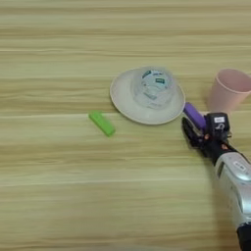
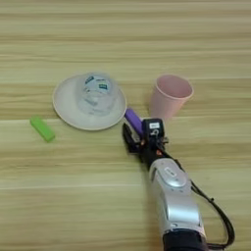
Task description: Move the objects on the table
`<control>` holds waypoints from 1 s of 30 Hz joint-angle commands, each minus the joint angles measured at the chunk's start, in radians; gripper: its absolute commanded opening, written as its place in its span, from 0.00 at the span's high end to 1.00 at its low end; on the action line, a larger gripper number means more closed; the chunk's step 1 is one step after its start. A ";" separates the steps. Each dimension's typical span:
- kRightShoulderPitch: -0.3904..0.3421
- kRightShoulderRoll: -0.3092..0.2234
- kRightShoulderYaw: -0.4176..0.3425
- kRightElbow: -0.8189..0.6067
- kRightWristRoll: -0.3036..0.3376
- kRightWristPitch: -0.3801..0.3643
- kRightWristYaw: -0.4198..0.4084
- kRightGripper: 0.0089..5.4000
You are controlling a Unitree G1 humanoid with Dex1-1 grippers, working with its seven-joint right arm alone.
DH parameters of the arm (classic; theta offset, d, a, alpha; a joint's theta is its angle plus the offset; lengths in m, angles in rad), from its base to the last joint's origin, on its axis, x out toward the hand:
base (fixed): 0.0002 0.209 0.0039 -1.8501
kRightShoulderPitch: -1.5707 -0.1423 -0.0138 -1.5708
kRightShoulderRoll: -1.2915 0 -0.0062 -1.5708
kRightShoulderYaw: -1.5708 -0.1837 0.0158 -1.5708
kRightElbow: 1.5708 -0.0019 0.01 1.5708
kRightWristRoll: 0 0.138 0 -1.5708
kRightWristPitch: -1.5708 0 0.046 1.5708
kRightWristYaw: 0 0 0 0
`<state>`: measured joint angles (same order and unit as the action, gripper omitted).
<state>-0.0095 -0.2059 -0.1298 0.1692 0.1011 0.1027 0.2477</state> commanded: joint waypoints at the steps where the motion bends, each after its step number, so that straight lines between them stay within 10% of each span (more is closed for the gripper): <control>1: 0.003 -0.007 0.018 -0.050 -0.010 0.017 -0.001 0.49; 13: 0.001 -0.009 0.020 -0.034 -0.006 0.018 -0.008 0.74; 30: 0.152 -0.077 -0.005 -0.225 -0.004 0.066 0.037 0.74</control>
<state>0.1112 -0.2375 -0.1161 0.0161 0.1008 0.1512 0.2744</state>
